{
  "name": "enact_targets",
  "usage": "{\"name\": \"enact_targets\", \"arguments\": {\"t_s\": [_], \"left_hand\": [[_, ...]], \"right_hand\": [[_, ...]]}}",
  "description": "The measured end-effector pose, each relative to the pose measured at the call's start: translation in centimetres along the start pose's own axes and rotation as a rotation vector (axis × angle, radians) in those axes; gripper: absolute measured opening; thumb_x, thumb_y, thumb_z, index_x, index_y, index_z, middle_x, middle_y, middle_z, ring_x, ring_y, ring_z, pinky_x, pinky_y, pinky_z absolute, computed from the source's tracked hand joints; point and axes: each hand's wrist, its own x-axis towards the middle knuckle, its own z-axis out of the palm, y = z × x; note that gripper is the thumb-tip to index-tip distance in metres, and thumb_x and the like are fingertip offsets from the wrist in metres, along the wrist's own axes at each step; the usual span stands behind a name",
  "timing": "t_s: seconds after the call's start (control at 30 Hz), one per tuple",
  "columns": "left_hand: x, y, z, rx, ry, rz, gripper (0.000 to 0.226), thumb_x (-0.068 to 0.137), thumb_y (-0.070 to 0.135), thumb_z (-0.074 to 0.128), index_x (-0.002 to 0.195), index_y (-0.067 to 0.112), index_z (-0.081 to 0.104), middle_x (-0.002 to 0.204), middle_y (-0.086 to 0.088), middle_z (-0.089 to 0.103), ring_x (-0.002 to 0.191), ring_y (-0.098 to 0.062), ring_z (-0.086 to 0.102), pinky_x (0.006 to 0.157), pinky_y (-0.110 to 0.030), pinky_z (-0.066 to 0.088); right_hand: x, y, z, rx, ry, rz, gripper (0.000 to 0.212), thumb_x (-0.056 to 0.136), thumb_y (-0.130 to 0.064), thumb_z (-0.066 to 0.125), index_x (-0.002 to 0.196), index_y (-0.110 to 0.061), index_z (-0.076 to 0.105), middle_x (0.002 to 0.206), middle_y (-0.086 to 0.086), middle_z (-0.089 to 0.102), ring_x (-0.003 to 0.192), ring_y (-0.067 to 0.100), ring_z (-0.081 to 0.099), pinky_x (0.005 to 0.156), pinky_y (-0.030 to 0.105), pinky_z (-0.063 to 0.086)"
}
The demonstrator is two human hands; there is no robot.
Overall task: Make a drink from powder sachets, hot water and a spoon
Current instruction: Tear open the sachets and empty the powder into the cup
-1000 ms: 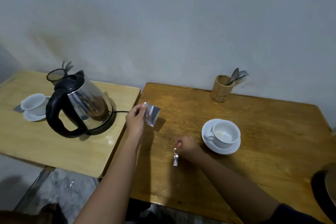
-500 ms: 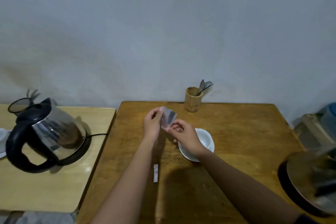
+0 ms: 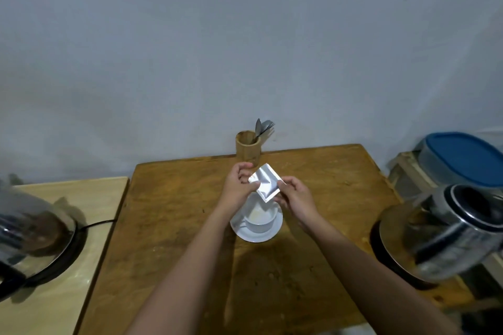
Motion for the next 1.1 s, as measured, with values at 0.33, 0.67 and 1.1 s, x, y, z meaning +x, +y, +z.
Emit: {"name": "enact_targets", "arguments": {"t_s": [0.33,0.67,1.1], "left_hand": [[1.3,-0.2,1.7,0.525,-0.208,0.047,0.065,0.075,-0.013,0.059,0.132,0.016,0.048,0.124,-0.007,0.047,0.103,-0.017,0.048,0.070,-0.017,0.047],[1.6,-1.8,0.9,0.805,-0.207,0.082,0.015,0.087,0.011,0.057,0.094,0.006,0.070,0.105,-0.013,0.068,0.099,-0.025,0.060,0.086,-0.036,0.047],[0.5,-4.5,0.2,0.403,-0.006,-0.054,0.014,0.081,0.001,0.065,0.092,-0.005,0.071,0.058,0.009,0.051,0.057,-0.003,0.044,0.059,-0.017,0.038]], "right_hand": [[0.5,-0.9,-1.9,-0.574,-0.062,-0.003,0.008,0.093,-0.014,0.050,0.091,-0.010,0.057,0.079,0.004,0.058,0.068,0.017,0.057,0.065,0.031,0.051],[1.2,-2.8,0.1,-1.241,-0.255,-0.196,0.015,0.092,-0.014,0.048,0.090,-0.006,0.060,0.090,0.014,0.062,0.078,0.024,0.055,0.065,0.036,0.043],[2.2,-4.5,1.9,-1.499,-0.394,-0.154,0.013,0.084,-0.014,0.059,0.096,-0.010,0.062,0.087,0.007,0.056,0.082,0.027,0.058,0.070,0.039,0.050]]}}
